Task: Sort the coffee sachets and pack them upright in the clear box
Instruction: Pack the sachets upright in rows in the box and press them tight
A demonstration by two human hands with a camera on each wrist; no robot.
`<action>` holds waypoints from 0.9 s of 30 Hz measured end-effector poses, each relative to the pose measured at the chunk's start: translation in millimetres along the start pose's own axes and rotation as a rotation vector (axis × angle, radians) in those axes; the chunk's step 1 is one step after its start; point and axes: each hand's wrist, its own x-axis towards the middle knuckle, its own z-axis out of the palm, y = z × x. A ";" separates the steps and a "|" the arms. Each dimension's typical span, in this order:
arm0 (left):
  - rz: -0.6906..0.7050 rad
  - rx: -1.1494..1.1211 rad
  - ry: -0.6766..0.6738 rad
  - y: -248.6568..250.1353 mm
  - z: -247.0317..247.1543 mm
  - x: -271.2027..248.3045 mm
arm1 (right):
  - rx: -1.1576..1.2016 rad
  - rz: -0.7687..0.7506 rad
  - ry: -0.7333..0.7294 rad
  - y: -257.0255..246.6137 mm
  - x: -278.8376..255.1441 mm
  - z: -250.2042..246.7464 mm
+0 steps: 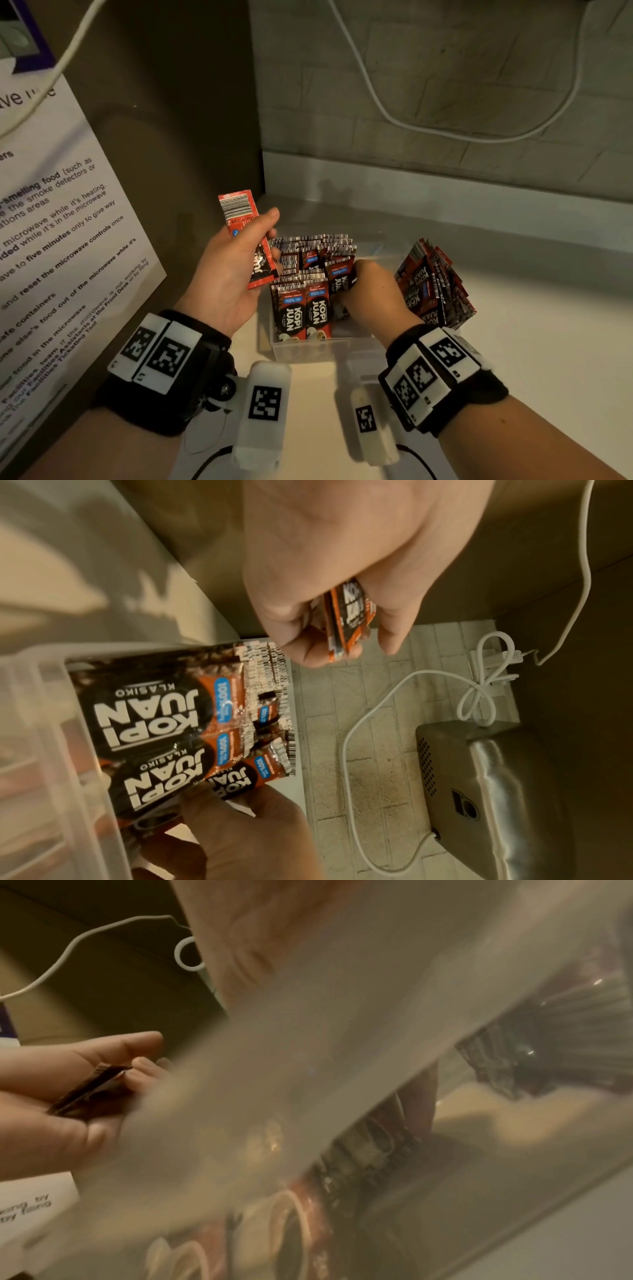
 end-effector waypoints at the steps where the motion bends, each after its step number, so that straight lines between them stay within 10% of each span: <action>1: 0.000 -0.001 0.001 0.2 0.4 -0.2 | -0.010 -0.009 0.002 -0.4 -0.9 -0.3; 27: -0.012 -0.007 -0.002 3.7 2.6 -2.8 | -0.068 -0.019 -0.034 -7.2 -9.4 -1.0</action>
